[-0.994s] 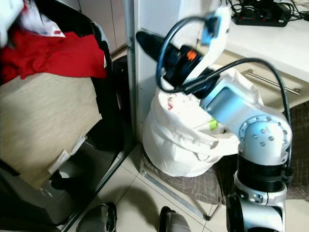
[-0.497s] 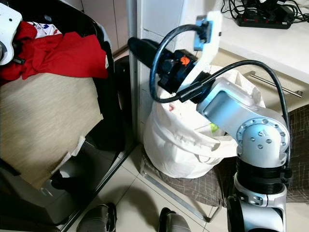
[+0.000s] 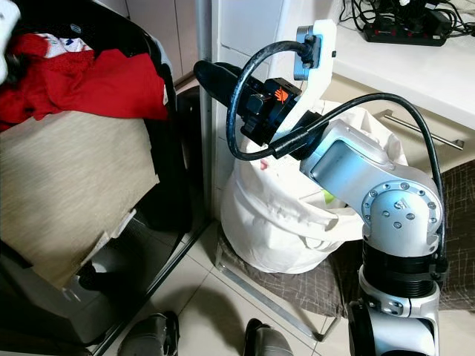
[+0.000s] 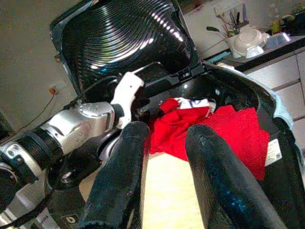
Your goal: Clothes washing
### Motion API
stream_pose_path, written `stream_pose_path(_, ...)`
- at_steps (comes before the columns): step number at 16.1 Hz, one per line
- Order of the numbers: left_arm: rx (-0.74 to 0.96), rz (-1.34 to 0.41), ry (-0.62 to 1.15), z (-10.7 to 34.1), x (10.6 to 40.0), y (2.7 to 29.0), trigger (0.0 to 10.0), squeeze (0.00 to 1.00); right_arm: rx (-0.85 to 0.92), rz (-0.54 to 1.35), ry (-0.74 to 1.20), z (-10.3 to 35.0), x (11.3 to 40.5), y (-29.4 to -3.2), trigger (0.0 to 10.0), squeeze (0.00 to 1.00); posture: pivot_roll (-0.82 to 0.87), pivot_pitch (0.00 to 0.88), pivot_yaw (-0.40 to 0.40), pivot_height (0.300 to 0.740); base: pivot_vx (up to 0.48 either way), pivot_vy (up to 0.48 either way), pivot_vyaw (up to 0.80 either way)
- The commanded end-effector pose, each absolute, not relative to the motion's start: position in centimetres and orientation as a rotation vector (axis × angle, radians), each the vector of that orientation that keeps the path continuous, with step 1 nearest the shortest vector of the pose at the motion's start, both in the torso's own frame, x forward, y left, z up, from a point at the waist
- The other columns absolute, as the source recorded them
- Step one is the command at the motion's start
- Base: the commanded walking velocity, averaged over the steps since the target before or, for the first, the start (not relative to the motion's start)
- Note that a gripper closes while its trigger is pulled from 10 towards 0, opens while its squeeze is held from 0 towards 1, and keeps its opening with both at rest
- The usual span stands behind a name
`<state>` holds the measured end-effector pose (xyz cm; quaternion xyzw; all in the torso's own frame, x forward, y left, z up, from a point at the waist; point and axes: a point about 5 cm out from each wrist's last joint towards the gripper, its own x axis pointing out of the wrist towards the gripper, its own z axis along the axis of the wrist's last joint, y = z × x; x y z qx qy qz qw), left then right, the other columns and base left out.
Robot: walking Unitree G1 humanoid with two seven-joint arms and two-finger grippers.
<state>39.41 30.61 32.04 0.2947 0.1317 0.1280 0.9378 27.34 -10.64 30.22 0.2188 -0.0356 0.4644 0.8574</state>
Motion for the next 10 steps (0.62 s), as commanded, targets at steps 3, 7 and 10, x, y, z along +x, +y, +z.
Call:
stream_pose_path(3,0.609,0.297,0.182,34.5,39.3,30.5,10.0,1.0,0.457,0.943,-0.08,30.3,27.7,-11.2,10.0,0.0,-0.06,0.073,-0.015,0.74,0.0,0.0,0.0)
stream_pose_path(7,0.565,0.257,0.02,36.5,39.8,29.0,10.0,0.55,0.452,0.916,-0.08,30.2,27.9,-11.5,10.0,0.0,-0.06,0.075,-0.015,0.74,0.0,0.0,0.0)
stream_pose_path(10,0.337,-0.228,-0.15,35.1,41.4,21.8,10.0,0.0,0.396,0.869,-0.052,29.2,27.8,-11.9,10.0,0.0,-0.06,0.079,-0.015,0.74,0.0,0.0,0.0)
